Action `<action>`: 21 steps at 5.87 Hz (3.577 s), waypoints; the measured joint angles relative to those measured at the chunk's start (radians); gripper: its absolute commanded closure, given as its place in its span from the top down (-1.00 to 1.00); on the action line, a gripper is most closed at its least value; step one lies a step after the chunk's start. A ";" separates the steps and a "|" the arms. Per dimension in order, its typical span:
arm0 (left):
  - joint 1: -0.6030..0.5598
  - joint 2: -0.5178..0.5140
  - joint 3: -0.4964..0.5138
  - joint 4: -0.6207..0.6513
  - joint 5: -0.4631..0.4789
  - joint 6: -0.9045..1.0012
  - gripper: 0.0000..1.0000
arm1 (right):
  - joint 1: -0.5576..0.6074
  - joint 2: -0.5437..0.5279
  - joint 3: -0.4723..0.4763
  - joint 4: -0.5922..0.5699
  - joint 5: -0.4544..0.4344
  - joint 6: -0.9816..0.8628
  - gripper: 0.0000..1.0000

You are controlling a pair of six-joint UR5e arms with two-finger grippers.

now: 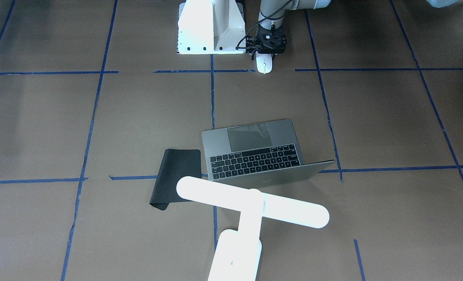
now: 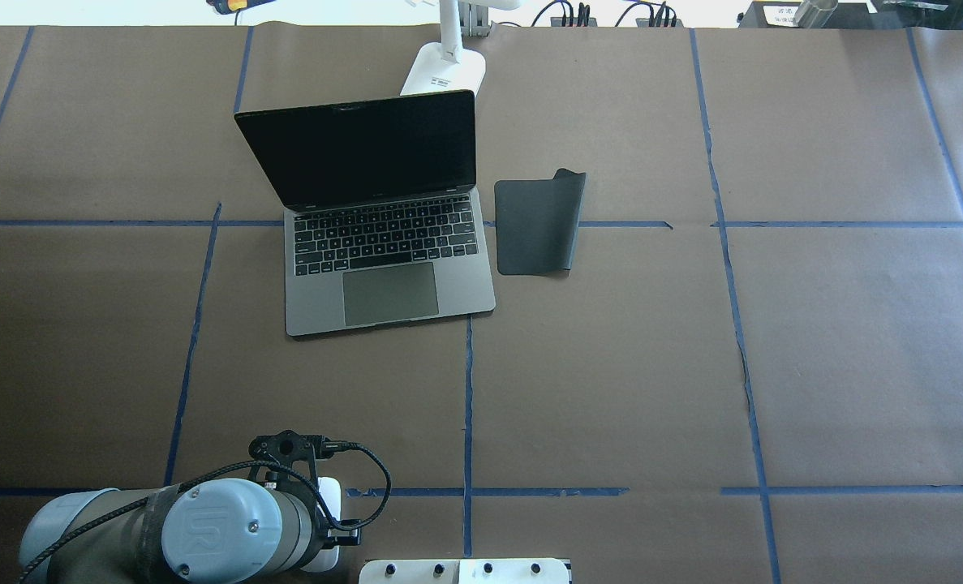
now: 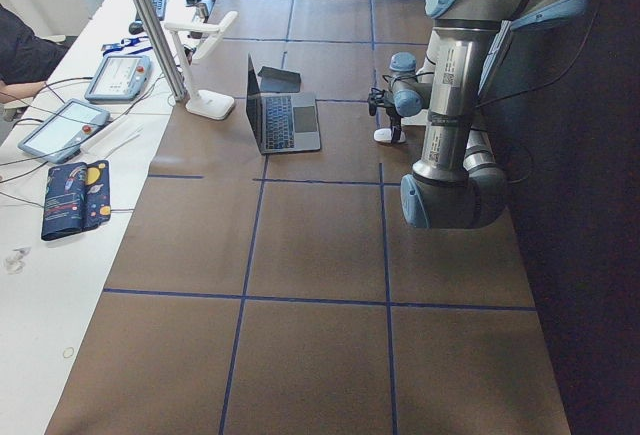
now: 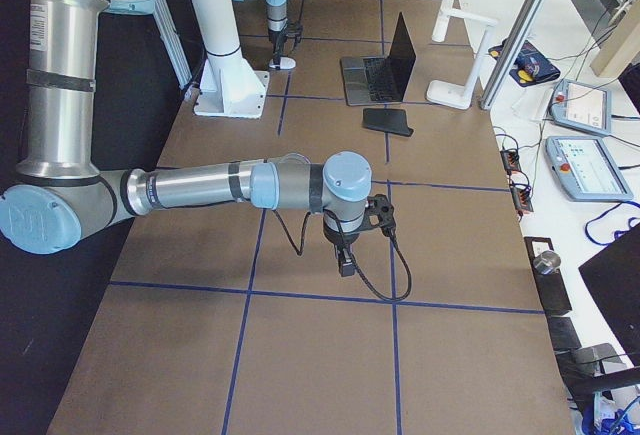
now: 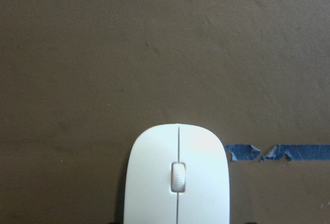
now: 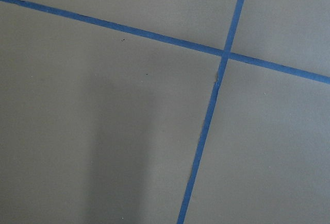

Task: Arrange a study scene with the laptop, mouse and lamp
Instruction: 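Grasp the white mouse with the left gripper and lift it, then carry the white mouse with the left gripper onto the black mouse pad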

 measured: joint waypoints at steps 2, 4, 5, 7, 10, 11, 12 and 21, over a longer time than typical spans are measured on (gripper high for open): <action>-0.018 -0.003 -0.019 0.001 0.000 0.000 -0.55 | -0.001 0.000 -0.001 -0.001 0.002 0.000 1.00; -0.086 -0.098 -0.024 0.089 -0.001 0.006 -0.55 | -0.001 0.000 -0.001 -0.001 0.002 0.001 1.00; -0.132 -0.181 -0.019 0.163 -0.001 0.024 -0.55 | -0.001 0.000 -0.002 -0.001 0.000 0.001 1.00; -0.220 -0.334 0.092 0.193 -0.002 0.081 -0.54 | -0.001 0.003 -0.007 -0.001 -0.001 0.018 1.00; -0.349 -0.661 0.578 0.015 -0.060 0.126 -0.54 | -0.001 0.005 -0.010 0.000 -0.006 0.046 1.00; -0.381 -0.783 0.778 -0.059 -0.084 0.127 -0.54 | -0.001 0.006 -0.013 0.000 -0.006 0.047 1.00; -0.405 -0.877 0.931 -0.107 -0.091 0.128 -0.55 | -0.001 0.007 -0.017 0.000 -0.007 0.048 1.00; -0.465 -1.086 1.297 -0.312 -0.221 0.134 1.00 | -0.008 0.024 -0.056 0.004 -0.008 0.046 1.00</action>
